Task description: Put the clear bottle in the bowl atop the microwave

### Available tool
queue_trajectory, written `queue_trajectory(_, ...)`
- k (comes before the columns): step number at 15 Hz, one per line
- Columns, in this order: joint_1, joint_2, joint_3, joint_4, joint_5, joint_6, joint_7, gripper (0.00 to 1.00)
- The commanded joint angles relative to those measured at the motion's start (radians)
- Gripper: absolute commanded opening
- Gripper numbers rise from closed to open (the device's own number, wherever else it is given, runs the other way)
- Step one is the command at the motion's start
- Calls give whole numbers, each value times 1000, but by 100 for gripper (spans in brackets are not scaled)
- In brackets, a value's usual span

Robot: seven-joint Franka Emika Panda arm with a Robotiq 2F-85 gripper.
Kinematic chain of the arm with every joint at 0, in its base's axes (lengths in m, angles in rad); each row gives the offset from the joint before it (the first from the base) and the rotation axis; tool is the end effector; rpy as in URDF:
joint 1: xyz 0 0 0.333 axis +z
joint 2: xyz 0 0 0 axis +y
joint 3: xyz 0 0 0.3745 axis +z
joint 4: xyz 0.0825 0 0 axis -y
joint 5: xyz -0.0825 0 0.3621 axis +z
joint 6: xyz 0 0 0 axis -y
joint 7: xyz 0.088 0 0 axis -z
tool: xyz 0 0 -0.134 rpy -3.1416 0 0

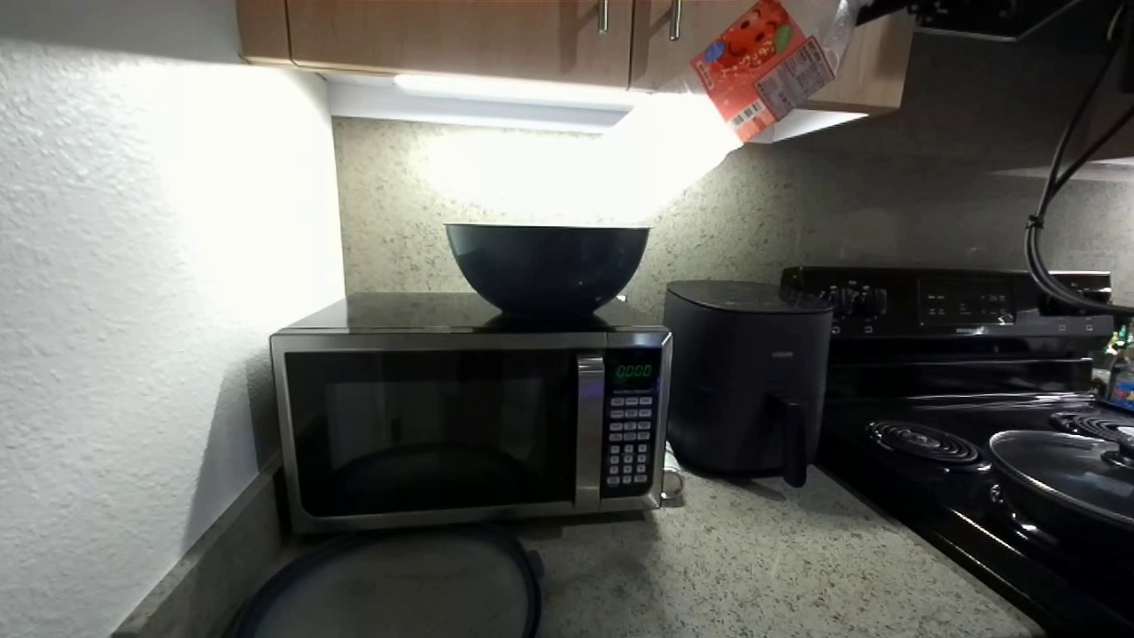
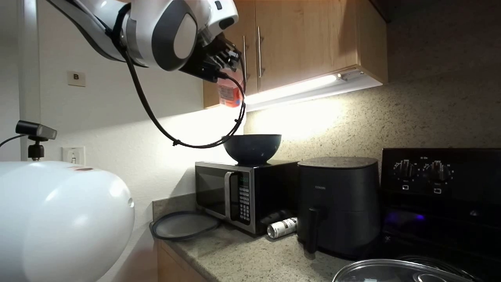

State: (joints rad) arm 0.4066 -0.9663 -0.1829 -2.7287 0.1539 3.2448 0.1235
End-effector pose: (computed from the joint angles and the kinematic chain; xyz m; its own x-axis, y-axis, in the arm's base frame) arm 0.2632 0.0086 0.6920 0.2082 -0.3681 0.9062 0.2309 -0.8818 -0.4112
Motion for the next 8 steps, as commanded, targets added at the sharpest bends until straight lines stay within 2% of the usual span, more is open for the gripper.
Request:
queue_trajectory(1, -14, 109, 20, 29, 22, 194, 38, 12)
queue_trajectory(3, -6, 169, 17, 46, 11, 293, 63, 12)
queue_trajectory(5, -38, 164, 37, 103, 11, 224, 88, 12)
queue_trajectory(8, -41, 223, 50, 174, 12, 211, 102, 12)
